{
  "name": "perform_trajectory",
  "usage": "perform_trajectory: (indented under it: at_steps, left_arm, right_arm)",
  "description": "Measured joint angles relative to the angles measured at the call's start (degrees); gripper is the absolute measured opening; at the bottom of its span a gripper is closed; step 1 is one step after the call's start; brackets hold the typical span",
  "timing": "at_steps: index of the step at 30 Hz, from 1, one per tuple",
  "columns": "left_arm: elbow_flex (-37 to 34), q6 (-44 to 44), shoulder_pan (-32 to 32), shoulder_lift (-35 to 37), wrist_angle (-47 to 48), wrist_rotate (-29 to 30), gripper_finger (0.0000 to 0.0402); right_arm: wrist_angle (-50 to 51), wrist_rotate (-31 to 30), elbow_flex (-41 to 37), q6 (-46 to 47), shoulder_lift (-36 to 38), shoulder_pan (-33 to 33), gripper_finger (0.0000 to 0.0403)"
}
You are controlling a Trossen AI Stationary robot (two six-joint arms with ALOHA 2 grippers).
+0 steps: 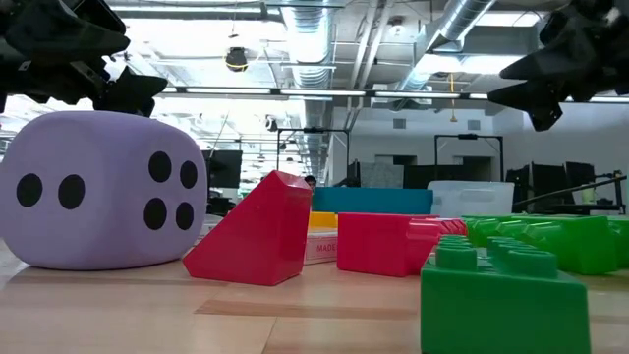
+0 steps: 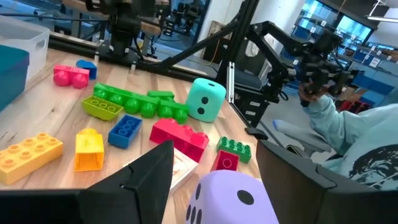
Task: Pick & Place Toys
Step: Put the light blue dice into the transparent bin
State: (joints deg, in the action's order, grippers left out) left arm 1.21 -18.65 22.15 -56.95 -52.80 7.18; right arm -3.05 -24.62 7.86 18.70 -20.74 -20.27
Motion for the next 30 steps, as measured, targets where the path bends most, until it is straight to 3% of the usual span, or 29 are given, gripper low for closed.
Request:
perform_trajectory:
  at_steps: [5,15,20,30]
  left_arm:
    - [0.0,-1.2,0.0,0.0,0.0,0.0,0.0223]
    - [0.0,-1.3,0.0,0.0,0.0,0.0,0.0223]
    - [0.0,-4.8,0.0,0.0,0.0,0.0,0.0223]
    - [0.0,-8.9,0.0,0.0,-0.5,0.2,0.0223]
  right_arm:
    - [0.0,8.2,0.0,-2.1,-5.8,-1.4,0.0195]
    - [-5.0,8.2,0.0,-0.8,-16.1,-6.1,0.0195]
    - [-9.7,11.6,0.0,-4.1,-19.2,-11.4,0.0195]
    - [-4.2,12.9,0.0,-3.3,-19.7,-21.5,0.0195]
